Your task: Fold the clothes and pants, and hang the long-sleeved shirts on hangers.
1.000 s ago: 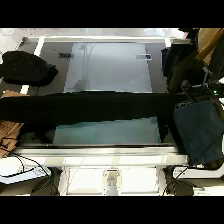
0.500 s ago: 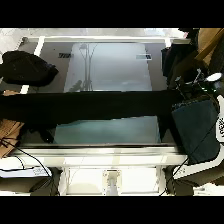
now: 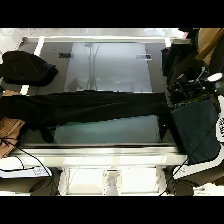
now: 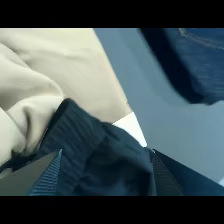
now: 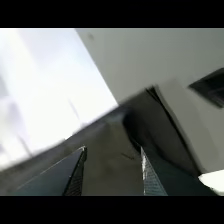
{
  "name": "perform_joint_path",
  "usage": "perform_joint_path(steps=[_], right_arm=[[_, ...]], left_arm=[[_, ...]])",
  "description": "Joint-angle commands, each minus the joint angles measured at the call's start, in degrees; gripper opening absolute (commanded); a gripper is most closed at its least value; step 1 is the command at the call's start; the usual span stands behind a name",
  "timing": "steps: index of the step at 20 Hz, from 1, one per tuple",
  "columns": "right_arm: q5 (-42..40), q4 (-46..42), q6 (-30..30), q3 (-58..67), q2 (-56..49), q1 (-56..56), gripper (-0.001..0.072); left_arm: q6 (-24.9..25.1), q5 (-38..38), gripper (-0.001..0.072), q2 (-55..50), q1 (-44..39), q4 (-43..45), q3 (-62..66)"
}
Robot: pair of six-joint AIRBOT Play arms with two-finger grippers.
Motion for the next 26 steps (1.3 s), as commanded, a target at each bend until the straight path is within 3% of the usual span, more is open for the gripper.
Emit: perform_joint_path(steps=[1, 3, 4, 5, 10, 13, 19, 26], right_arm=[[7.5, -8.2, -3.7, 0.0, 0.1, 0.0, 0.0389], [10.0, -9.5, -6.4, 0.0, -0.5, -0.2, 0.0392], [10.0, -9.0, -8.0, 0.0, -1.1, -0.3, 0.0397], [10.0, -8.4, -9.4, 0.0, -1.9, -0.4, 0.0447], [10.3, -4.3, -18.1, 0.0, -7.1, -0.7, 0.0526], [9.6, -2.6, -19.7, 0.1, -9.0, -2.1, 0.0563], [11.9, -0.3, -20.8, 2.1, -13.2, -2.1, 0.0561], [15.1, 2.2, -24.7, 2.1, -14.1, 1.4, 0.0549]], left_arm=[[9.9, 0.3, 0.0624, 3.2, -0.4, -7.1, 0.1], [19.6, 0.7, 0.0625, 6.0, -1.9, -14.0, 0.1], [21.6, 1.2, 0.0624, 7.2, -3.4, -16.2, 0.1], [21.9, 1.4, 0.0624, 8.0, -5.3, -16.6, 0.1], [21.9, -0.6, 0.0624, 8.3, -19.7, -14.2, 0.9], [23.2, -0.6, 0.0624, 8.3, -28.6, -13.4, 0.9], [26.2, -0.5, 0.0623, 8.2, -44.2, -13.4, 0.9], [26.1, -0.1, 0.0622, 4.3, -47.4, -14.0, 0.9]])
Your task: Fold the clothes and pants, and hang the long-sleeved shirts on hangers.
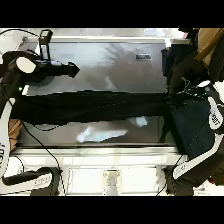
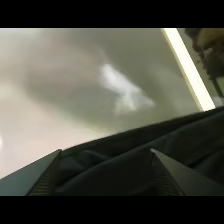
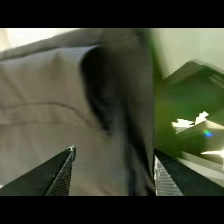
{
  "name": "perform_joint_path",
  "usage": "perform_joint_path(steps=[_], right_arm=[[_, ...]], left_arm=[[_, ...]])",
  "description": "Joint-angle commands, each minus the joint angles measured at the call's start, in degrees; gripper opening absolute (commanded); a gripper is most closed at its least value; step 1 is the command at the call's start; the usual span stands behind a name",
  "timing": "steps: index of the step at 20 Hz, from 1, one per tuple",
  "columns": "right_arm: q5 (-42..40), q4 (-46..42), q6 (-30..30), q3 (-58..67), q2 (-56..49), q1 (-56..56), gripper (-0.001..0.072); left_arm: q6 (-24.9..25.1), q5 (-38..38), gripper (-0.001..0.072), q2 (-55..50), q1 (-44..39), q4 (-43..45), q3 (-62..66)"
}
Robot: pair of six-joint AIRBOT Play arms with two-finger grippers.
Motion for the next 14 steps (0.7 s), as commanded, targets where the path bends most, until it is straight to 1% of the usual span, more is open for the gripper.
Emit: perform_joint_path(steps=[1, 2, 3, 4, 5, 6, 7, 8, 10, 11, 14], right_arm=[[1.6, 0.2, -2.0, 0.1, -0.3, 2.1, 0.0448], [1.8, 0.4, -2.0, 0.1, -0.3, 2.6, 0.0248], [2.6, 1.6, -2.2, 0.1, -0.3, 2.9, 0.0016], [4.0, 3.6, -3.3, 0.1, -0.2, 2.9, 0.0011], [5.9, 5.9, -4.8, 0.4, 0.3, 2.9, 0.0010], [7.6, 7.6, -5.2, 1.1, 1.0, 2.9, 0.0011], [9.3, 9.7, -5.1, 2.3, 2.1, 2.9, 0.0011], [10.6, 12.2, -4.9, 3.7, 3.5, 2.9, 0.0011], [11.6, 18.3, -1.5, 7.2, 6.9, 3.1, 0.0010], [11.6, 19.6, 0.6, 9.4, 8.2, 3.8, 0.0010], [12.3, 17.2, 5.6, 17.3, 9.6, 10.0, 0.0010]], left_arm=[[0.2, 0.3, 0.0622, -2.9, -1.5, -0.7, 0.0], [0.2, 0.4, 0.0621, -4.2, -1.8, -1.7, 0.0], [0.2, 0.8, 0.0620, -5.4, -2.0, -3.0, 0.0], [0.2, 1.3, 0.0610, -6.7, -2.2, -4.8, 0.0], [0.2, 1.9, 0.0502, -8.0, -2.6, -7.0, 0.0], [0.2, 2.4, 0.0314, -9.3, -3.1, -9.2, 0.0], [0.2, 2.6, 0.0104, -10.5, -3.8, -11.0, 0.0], [0.2, 2.6, 0.0016, -11.8, -4.8, -12.6, 0.0], [0.2, 2.6, 0.0018, -14.2, -7.5, -13.8, 0.0], [0.2, 2.6, 0.0018, -15.4, -9.4, -14.4, 0.0], [0.2, 2.6, 0.0018, -19.3, -15.8, -15.5, 0.0]])
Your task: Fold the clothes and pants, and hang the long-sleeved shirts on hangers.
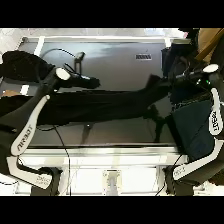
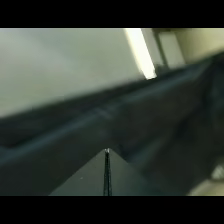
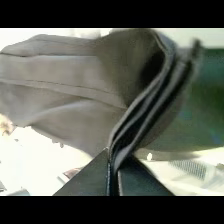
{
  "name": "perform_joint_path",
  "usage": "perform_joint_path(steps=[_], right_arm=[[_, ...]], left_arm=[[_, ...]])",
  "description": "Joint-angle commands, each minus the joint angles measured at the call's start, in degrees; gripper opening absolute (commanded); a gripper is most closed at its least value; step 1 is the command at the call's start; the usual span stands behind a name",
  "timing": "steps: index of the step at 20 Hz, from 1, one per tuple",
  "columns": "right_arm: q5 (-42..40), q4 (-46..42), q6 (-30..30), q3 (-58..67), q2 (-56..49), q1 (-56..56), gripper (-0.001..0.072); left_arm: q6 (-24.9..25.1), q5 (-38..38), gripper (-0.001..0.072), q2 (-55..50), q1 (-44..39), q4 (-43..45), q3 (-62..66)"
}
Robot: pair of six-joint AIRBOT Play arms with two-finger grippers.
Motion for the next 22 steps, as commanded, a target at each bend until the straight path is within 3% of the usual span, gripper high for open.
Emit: perform_joint_path(steps=[1, 5, 12, 18, 22], right_arm=[[1.3, 0.2, 6.5, 8.0, 1.9, 6.5, 0.0010], [0.6, -5.5, 11.1, 14.1, 1.9, 16.3, 0.0010], [-6.6, -8.5, 13.0, 15.0, 1.7, 29.0, 0.0009], [-17.0, -13.7, 22.8, 15.0, -3.5, 39.0, 0.0009], [-28.0, -11.9, 29.2, 15.0, -10.7, 46.9, 0.0009]], left_arm=[[0.0, 0.1, 0.0018, -4.7, -6.8, -2.1, 0.0], [-0.9, 0.1, 0.0017, -9.5, -11.6, -2.1, 0.0], [-2.0, -0.9, 0.0017, -10.9, -8.6, -1.7, 0.0], [-3.0, -18.3, 0.0017, 1.2, 7.0, 3.3, 0.0], [-3.0, -21.4, 0.0017, 10.8, 18.6, 4.8, 0.0]])
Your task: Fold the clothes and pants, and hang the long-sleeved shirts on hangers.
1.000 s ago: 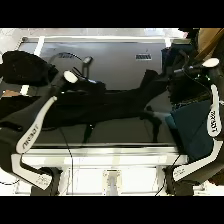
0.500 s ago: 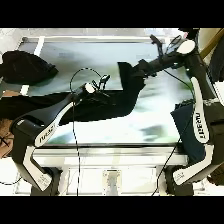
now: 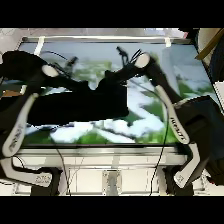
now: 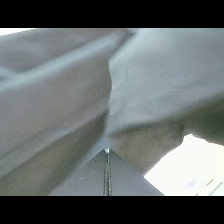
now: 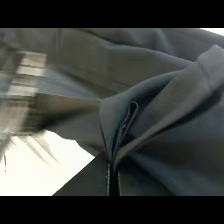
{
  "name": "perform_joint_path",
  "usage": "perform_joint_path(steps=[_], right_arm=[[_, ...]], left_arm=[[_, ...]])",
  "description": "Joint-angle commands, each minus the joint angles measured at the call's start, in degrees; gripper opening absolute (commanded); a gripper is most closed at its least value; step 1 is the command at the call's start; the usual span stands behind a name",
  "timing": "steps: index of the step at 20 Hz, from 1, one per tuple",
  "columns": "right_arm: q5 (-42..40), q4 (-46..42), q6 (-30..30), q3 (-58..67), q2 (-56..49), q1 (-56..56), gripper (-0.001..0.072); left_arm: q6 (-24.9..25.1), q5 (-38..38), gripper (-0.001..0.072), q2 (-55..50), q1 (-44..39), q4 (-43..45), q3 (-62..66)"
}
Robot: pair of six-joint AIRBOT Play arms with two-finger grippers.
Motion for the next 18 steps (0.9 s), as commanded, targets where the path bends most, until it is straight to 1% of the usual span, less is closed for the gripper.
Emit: perform_joint_path(steps=[1, 3, 5, 7, 8, 10, 11, 13, 14, 15, 17, 18], right_arm=[[-11.1, 1.9, 5.6, 0.0, -5.9, 7.4, 0.0009], [-17.5, 4.3, 7.2, 0.1, -9.0, 11.2, 0.0009], [-25.5, 8.7, 8.8, 0.1, -12.0, 14.1, 0.0009], [-29.6, 13.2, 8.9, 0.1, -14.3, 16.0, 0.0011], [-30.1, 14.3, 8.8, 0.1, -14.9, 16.7, 0.0044], [-29.8, 14.8, 8.8, 0.3, -14.9, 17.1, 0.0575], [-28.4, 14.7, 8.4, 1.5, -14.9, 16.7, 0.0588], [-22.1, 13.7, 3.2, 5.5, -14.4, 14.3, 0.0587], [-16.0, 11.1, 0.5, 8.0, -13.7, 11.9, 0.0587], [-10.0, 7.7, -0.3, 9.4, -12.5, 9.3, 0.0580], [3.1, -5.2, -0.2, 9.4, -8.3, 3.4, 0.0550], [10.1, -12.9, -0.2, 8.8, -6.1, 0.7, 0.0551]], left_arm=[[0.0, -4.3, 0.0017, 8.0, 9.7, 1.7, 0.0], [0.0, -4.3, 0.0017, 10.8, 12.8, 1.7, 0.0], [0.1, -4.3, 0.0017, 12.3, 14.4, 1.7, 0.0], [1.3, -4.8, 0.0017, 12.7, 14.6, 1.7, 0.0], [1.5, -5.0, 0.0017, 12.7, 14.6, 1.7, 0.0], [1.5, -5.0, 0.0018, 12.7, 14.4, 1.7, 0.0], [1.5, -5.0, 0.0018, 12.7, 14.4, 1.7, 0.0], [1.5, -5.0, 0.0018, 12.7, 14.4, 1.7, 0.0], [1.5, -5.2, 0.0017, 12.7, 14.4, 1.7, 0.0], [1.5, -5.4, 0.0017, 12.7, 14.4, 1.7, 0.0], [1.5, -5.5, 0.0018, 12.7, 14.4, 1.7, 0.0], [1.5, -5.4, 0.0018, 12.7, 14.4, 1.7, 0.0]])
